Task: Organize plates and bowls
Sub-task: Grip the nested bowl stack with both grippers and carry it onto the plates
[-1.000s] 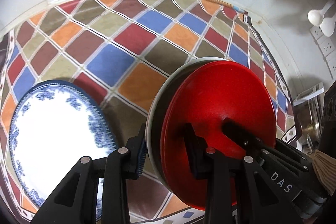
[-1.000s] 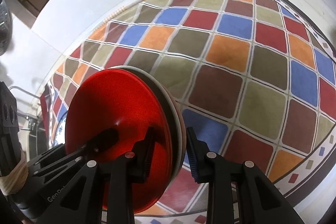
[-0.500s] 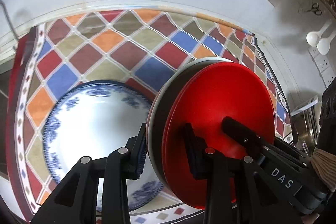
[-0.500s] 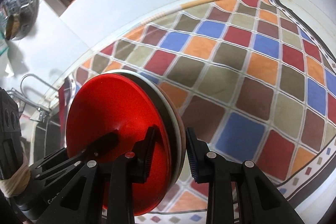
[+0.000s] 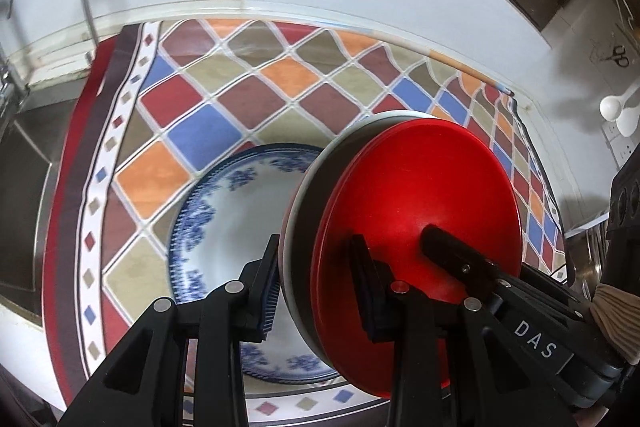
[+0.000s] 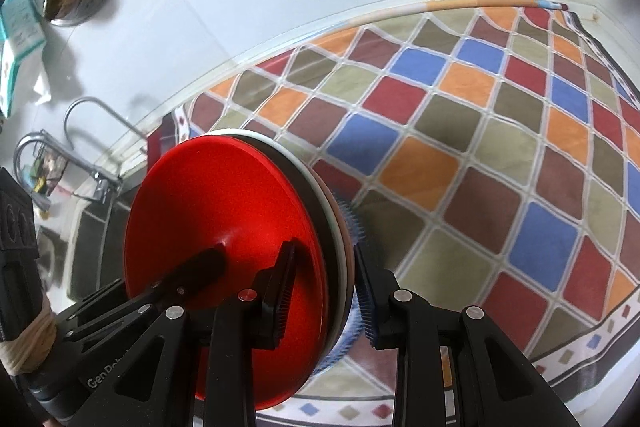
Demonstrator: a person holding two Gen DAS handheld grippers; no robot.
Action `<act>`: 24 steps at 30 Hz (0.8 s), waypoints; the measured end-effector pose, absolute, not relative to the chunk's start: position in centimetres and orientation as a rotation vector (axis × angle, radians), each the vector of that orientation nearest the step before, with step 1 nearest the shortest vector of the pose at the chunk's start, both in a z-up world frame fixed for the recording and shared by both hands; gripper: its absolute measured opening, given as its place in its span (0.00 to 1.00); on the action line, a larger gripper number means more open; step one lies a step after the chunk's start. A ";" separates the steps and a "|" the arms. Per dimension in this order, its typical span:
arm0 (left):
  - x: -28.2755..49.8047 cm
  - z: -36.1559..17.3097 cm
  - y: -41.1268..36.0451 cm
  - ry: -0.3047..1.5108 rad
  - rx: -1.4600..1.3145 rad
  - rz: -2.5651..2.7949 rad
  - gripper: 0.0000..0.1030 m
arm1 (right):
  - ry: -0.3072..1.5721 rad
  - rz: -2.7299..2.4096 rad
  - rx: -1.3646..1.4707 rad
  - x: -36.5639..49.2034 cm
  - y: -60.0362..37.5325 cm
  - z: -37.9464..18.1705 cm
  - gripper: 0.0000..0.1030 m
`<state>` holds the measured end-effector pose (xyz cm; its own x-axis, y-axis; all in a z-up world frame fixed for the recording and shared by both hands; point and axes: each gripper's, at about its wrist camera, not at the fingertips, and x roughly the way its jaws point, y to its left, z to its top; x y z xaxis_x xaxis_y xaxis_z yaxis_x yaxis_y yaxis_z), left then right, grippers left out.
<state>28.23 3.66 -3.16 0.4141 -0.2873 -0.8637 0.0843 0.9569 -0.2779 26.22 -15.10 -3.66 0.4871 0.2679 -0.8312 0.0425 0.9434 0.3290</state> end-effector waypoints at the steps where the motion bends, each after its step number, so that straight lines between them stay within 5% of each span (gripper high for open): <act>1: 28.2 -3.3 4.2 1.123 -0.206 -0.232 0.31 | 1.060 0.147 0.320 26.2 -14.5 -3.7 0.30; 24: 29.4 -8.0 7.5 1.230 -0.221 -0.244 0.31 | 1.169 0.127 0.294 27.3 -9.2 -7.3 0.30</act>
<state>29.40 7.55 -7.97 0.3144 -0.3014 -0.9002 0.0646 0.9528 -0.2965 27.34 -9.19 -7.30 0.3895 0.2496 -0.8865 0.0541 0.9547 0.2926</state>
